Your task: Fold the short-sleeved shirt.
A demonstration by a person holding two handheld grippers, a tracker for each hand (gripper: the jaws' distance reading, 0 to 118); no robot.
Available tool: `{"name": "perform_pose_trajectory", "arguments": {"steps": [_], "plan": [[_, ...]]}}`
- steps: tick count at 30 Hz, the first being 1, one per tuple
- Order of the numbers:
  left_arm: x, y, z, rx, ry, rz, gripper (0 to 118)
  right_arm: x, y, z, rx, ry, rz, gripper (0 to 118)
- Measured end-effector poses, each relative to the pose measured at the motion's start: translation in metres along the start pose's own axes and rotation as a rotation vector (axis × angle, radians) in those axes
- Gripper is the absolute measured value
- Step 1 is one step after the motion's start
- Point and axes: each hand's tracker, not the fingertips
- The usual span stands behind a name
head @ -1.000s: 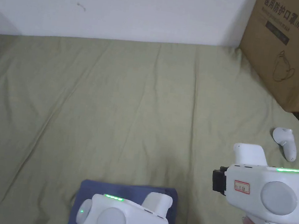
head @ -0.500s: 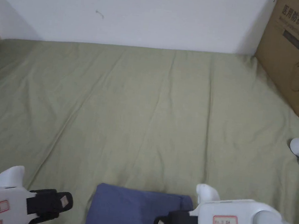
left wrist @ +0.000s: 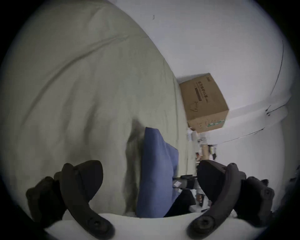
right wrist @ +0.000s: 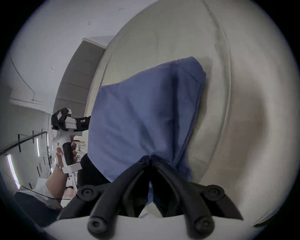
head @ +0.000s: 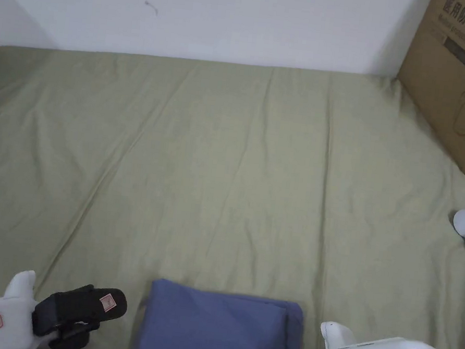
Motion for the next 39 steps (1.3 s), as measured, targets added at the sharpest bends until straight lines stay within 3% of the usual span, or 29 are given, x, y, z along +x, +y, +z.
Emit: {"name": "perform_pose_trajectory", "arguments": {"steps": [7, 8, 11, 14, 15, 16, 17, 18, 19, 20, 24, 30, 34, 39], "plan": [[-0.042, 0.002, -0.079, -0.387, -0.269, 0.181, 118, -0.004, -0.003, 0.002, -0.002, -0.017, 0.019, 3], [-0.040, 0.002, -0.088, -0.411, -0.328, 0.182, 118, -0.003, -0.002, 0.002, -0.004, -0.013, 0.009, 3], [-0.036, -0.002, -0.109, -0.429, -0.327, 0.194, 118, -0.001, -0.003, 0.003, -0.004, 0.003, -0.052, 3], [-0.034, -0.005, -0.112, -0.415, -0.324, 0.180, 115, 0.000, -0.005, 0.003, 0.002, 0.003, -0.050, 3], [-0.035, -0.005, -0.108, -0.405, -0.292, 0.144, 105, 0.001, -0.005, 0.003, 0.004, 0.005, -0.052, 3], [-0.036, -0.006, -0.105, -0.393, -0.252, 0.118, 81, 0.002, -0.005, 0.003, 0.005, 0.009, -0.057, 3], [-0.040, -0.008, -0.103, -0.373, -0.129, 0.087, 25, 0.003, -0.005, 0.003, 0.006, 0.013, -0.065, 3], [-0.046, -0.014, -0.104, -0.368, 0.018, 0.056, 19, 0.005, -0.005, 0.003, 0.009, 0.026, -0.072, 3], [-0.048, -0.021, -0.101, -0.357, -0.023, 0.096, 20, 0.005, -0.005, 0.003, 0.013, 0.056, -0.091, 3], [-0.035, -0.021, -0.098, -0.313, -0.115, 0.145, 20, 0.005, -0.006, 0.002, 0.010, 0.024, -0.091, 3], [-0.003, -0.019, -0.086, -0.306, 0.011, -0.023, 20, -0.003, -0.007, 0.009, 0.018, 0.027, -0.092, 3], [0.042, 0.008, -0.009, -0.172, 0.063, -0.224, 20, -0.040, -0.007, 0.041, 0.064, -0.046, 0.069, 3], [0.044, 0.052, 0.063, -0.096, 0.219, -0.352, 20, -0.067, -0.004, 0.055, 0.089, -0.086, 0.168, 3], [0.015, 0.098, 0.134, -0.046, 0.467, -0.370, 20, -0.088, -0.002, 0.059, 0.115, -0.084, 0.200, 3]]}}
